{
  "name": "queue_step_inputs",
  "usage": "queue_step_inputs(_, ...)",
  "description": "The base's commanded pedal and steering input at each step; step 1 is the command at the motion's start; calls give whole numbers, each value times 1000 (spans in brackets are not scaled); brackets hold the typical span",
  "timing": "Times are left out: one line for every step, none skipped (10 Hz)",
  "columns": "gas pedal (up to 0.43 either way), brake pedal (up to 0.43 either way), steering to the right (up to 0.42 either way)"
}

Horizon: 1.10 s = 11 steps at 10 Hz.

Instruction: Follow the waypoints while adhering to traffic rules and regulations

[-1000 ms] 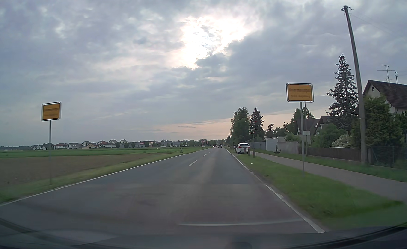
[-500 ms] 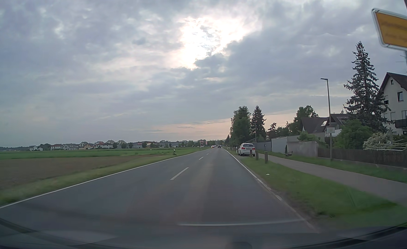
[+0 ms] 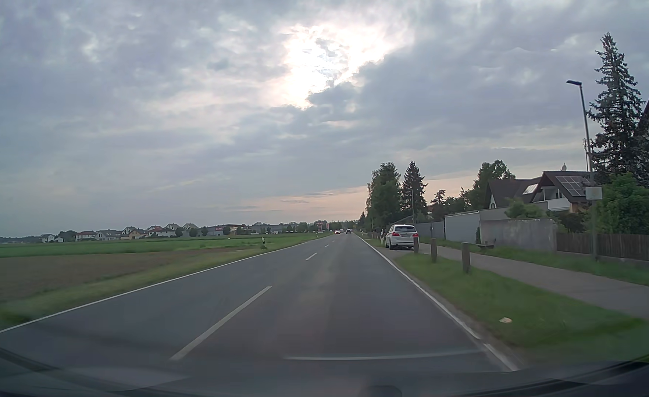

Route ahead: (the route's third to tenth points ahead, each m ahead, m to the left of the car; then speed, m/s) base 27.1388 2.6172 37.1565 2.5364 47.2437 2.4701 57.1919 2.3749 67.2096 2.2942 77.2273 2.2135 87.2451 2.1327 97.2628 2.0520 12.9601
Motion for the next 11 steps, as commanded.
queue_step_inputs(157, 0, 3)
queue_step_inputs(157, 0, 3)
queue_step_inputs(157, 0, 3)
queue_step_inputs(157, 0, 3)
queue_step_inputs(157, 0, 3)
queue_step_inputs(157, 0, 3)
queue_step_inputs(157, 0, 3)
queue_step_inputs(157, 0, 3)
queue_step_inputs(157, 0, 3)
queue_step_inputs(150, 0, 3)
queue_step_inputs(150, 0, 3)
